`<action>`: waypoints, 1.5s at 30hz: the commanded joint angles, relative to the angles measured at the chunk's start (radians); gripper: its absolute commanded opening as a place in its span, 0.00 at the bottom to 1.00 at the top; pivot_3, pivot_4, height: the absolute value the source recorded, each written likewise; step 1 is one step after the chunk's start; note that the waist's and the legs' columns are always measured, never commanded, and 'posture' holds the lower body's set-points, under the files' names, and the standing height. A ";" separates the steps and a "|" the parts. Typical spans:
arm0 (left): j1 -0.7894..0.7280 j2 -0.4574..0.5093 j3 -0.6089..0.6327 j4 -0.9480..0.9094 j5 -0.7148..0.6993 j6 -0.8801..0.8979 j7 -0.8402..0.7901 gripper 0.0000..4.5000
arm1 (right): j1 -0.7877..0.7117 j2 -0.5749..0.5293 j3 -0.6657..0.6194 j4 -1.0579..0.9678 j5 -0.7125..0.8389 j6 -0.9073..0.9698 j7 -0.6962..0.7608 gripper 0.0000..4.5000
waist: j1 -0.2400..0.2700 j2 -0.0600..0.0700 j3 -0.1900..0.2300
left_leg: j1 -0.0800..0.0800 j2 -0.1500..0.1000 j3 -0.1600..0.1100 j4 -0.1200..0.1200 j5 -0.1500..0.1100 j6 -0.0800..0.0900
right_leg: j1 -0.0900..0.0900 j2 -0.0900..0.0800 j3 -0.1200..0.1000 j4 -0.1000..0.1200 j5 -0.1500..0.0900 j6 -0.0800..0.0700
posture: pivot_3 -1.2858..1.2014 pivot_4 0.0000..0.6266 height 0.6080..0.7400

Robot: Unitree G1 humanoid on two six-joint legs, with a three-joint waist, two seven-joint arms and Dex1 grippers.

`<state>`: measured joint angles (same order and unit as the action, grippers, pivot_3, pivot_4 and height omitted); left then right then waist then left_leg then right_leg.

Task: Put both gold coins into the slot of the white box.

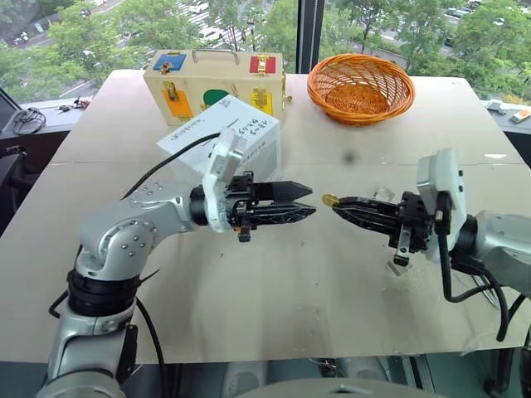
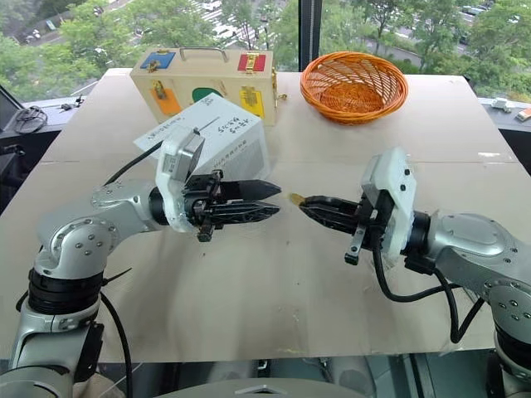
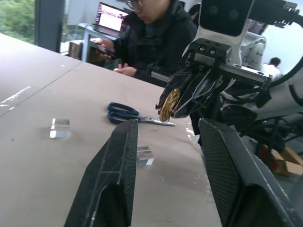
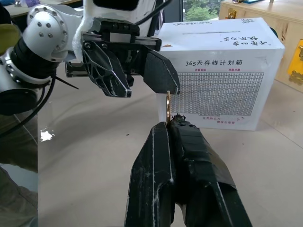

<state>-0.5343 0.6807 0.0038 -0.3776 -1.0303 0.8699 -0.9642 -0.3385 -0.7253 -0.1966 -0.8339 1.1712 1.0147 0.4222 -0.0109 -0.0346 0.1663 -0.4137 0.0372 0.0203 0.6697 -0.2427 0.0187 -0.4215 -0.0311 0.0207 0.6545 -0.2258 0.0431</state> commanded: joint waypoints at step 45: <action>-0.046 -0.014 -0.031 0.020 0.035 0.024 -0.208 0.01 | 0.019 -0.102 0.106 -0.062 0.134 -0.158 -0.098 0.00 | 0.000 0.000 0.000 | 0.000 0.000 0.000 0.000 0.000 0.000 | 0.000 0.000 0.000 -0.002 -0.001 -0.002 | 0.52 0.24 1.00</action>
<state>-0.5740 0.6640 -0.0120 -0.3406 -0.9842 0.8899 -1.1505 -0.3102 -0.8258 -0.0903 -0.8762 1.2985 0.8888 0.3204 -0.0109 -0.0346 0.1663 -0.4139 0.0375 0.0200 0.6693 -0.2427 0.0187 -0.4214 -0.0312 0.0204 0.6530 -0.2275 0.0406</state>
